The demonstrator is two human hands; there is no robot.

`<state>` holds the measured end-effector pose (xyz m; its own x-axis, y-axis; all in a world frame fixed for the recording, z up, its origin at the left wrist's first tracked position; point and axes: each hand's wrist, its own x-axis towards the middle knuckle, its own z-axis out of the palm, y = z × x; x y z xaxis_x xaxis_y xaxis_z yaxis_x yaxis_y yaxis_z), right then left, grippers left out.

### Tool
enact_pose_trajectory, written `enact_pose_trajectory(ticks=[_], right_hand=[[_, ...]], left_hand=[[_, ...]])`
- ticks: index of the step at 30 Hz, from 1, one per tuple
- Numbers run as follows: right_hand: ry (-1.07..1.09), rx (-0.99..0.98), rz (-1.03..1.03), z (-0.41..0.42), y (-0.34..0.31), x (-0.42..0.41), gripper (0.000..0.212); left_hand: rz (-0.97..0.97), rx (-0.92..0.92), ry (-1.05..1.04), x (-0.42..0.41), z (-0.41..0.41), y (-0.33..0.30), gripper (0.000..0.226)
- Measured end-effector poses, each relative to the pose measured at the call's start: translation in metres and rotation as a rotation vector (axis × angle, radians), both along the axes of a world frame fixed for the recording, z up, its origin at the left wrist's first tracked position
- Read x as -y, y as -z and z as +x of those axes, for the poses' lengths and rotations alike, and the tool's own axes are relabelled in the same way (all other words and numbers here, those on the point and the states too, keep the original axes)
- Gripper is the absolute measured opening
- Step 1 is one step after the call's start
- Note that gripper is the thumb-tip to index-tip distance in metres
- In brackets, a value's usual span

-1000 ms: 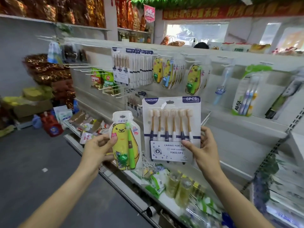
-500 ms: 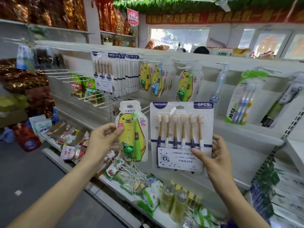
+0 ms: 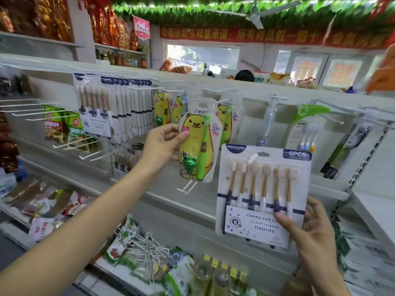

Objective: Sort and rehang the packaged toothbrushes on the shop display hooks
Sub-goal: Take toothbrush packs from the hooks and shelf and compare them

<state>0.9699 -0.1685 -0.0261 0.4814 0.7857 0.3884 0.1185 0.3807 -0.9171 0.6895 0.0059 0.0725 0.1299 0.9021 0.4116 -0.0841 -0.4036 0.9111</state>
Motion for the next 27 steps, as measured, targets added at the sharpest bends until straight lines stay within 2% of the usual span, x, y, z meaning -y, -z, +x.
enact_pose_trajectory(ticks=[10, 15, 18, 22, 25, 27], right_hand=[[0.252, -0.062, -0.014, -0.014, 0.014, 0.005, 0.057], [0.324, -0.074, -0.014, -0.028, 0.023, 0.006, 0.060], [0.353, -0.075, -0.003, -0.037, 0.029, 0.005, 0.068], [0.390, -0.068, 0.001, -0.048, 0.035, 0.004, 0.059], [0.419, -0.088, 0.015, -0.055, 0.034, 0.005, 0.057], [0.425, -0.097, 0.024, -0.059, 0.032, 0.006, 0.066]], left_hand=[[-0.007, 0.006, 0.151, -0.062, 0.022, -0.006, 0.017], [0.076, 0.033, 0.169, -0.071, 0.025, -0.005, 0.004], [0.058, 0.038, 0.203, -0.078, 0.027, -0.003, 0.014], [0.019, 0.011, 0.205, -0.101, 0.037, -0.003, 0.010], [0.006, -0.019, 0.219, -0.119, 0.051, -0.007, 0.018], [-0.010, -0.019, 0.218, -0.131, 0.062, -0.009, 0.019]])
